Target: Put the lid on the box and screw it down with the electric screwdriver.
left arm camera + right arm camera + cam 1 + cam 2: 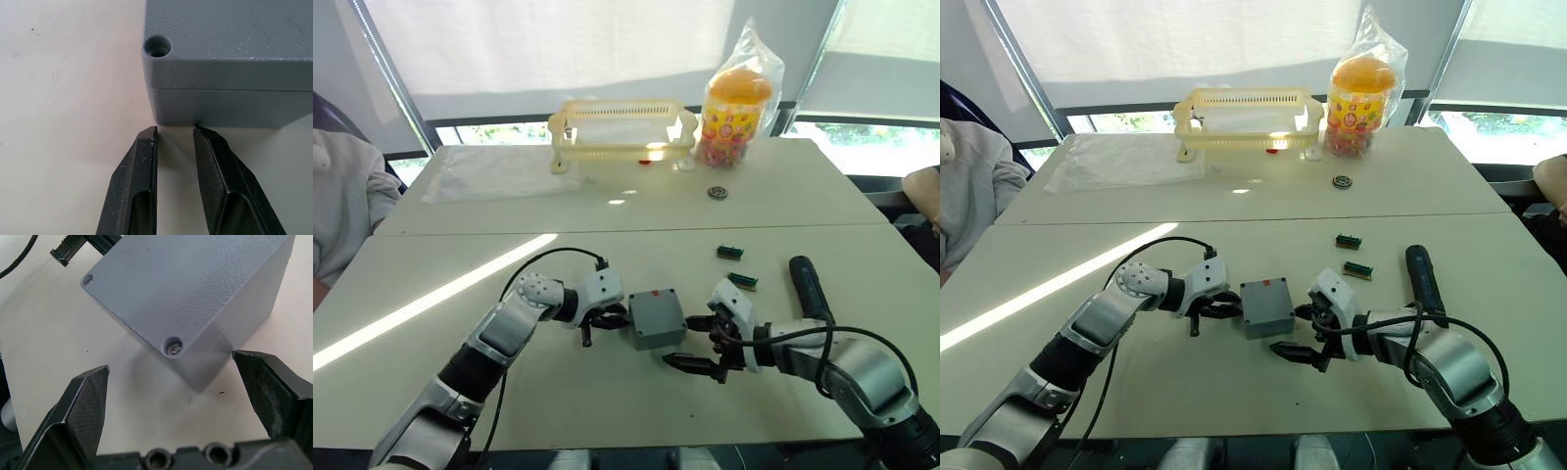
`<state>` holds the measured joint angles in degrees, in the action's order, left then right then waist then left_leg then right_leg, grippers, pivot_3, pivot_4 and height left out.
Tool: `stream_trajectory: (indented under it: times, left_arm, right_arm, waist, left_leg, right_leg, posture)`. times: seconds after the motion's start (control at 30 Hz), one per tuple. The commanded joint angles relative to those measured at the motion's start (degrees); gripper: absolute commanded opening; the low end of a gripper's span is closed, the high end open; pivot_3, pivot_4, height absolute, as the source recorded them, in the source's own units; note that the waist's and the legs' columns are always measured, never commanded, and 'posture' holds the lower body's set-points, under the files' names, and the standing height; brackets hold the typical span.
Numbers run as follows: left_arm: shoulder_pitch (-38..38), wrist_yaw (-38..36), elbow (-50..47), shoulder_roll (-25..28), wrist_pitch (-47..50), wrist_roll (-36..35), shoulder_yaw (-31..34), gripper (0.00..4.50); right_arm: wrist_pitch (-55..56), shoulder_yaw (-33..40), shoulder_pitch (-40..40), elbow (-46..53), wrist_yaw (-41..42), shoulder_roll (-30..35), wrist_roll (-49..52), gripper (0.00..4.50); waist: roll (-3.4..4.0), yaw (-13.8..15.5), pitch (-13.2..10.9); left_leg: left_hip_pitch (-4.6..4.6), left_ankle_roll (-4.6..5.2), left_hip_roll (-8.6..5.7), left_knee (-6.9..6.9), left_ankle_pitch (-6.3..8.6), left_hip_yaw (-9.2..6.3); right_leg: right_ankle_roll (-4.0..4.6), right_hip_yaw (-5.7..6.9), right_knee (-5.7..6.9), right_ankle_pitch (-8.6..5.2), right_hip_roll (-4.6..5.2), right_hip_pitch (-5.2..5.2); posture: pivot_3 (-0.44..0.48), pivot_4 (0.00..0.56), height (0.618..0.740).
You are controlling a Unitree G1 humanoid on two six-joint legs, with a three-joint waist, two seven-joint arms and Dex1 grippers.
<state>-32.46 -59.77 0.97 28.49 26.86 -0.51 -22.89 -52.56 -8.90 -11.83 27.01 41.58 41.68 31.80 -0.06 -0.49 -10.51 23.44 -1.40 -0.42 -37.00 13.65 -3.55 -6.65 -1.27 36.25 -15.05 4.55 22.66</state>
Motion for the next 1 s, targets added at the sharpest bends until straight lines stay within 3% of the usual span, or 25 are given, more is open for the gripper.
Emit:
stream_trajectory:
  times: [0.03, 0.4, 0.67, 0.8, 1.0]
  left_arm:
    - [-1.0, 2.1, 1.6, -0.9, -0.7, 1.5, -0.3, 1.13]
    - [0.2, 1.5, -1.2, 0.6, 0.1, -0.2, 1.0, 1.13]
    - [1.6, -1.5, -10.2, 7.3, 6.6, -7.7, 9.0, 1.13]
    - [-3.1, 2.0, -11.3, 4.2, 13.0, -14.0, 15.7, 1.13]
    - [-5.2, 5.2, -16.1, 2.1, 16.9, -17.6, 16.5, 1.13]
  right_arm:
    - [-0.2, 0.7, -0.2, 3.5, -0.2, -1.1, 1.5, 4.42]
    - [0.8, 3.0, -0.6, 3.3, -0.1, 0.4, 0.2, 4.42]
    - [2.1, 22.5, -2.3, -0.8, -0.1, 4.9, 4.4, 4.42]
    - [7.1, 24.2, -9.4, -10.8, -6.6, 1.0, -0.3, 4.42]
    - [19.5, 19.4, -13.8, -24.0, -15.7, -7.2, -11.3, 4.42]
  waist:
    - [0.0, 0.0, 0.0]
    - [0.0, -0.1, 0.0]
    - [-0.02, -0.1, 0.0]
    - [-0.06, -0.1, 0.0]
    - [-0.03, -0.6, 0.0]
  left_leg:
    - [-0.01, 0.0, 0.0, -0.01, 0.0, 0.0]
    - [-0.02, 0.0, 0.0, -0.01, 0.0, 0.0]
    - [-0.01, 0.0, 0.03, 0.04, 0.0, 0.02]
    - [0.0, 0.0, 0.02, -0.03, 0.0, 0.02]
    - [0.0, 0.0, 0.01, 0.11, 0.0, 0.09]
  right_leg:
    - [0.0, 0.0, 0.0, 0.0, 0.0, -0.02]
    - [0.0, 0.0, 0.0, 0.0, 0.0, -0.02]
    - [0.02, 0.0, 0.0, -0.01, -0.01, 0.03]
    - [0.03, 0.0, 0.0, -0.01, 0.01, -0.02]
    - [-0.06, -0.05, 0.1, 0.03, 0.0, 0.13]
  posture:
    - [0.0, 0.15, 0.74]
    - [0.0, 0.15, 0.74]
    - [0.0, 0.15, 0.74]
    - [0.0, 0.15, 0.74]
    - [0.0, 0.15, 0.74]
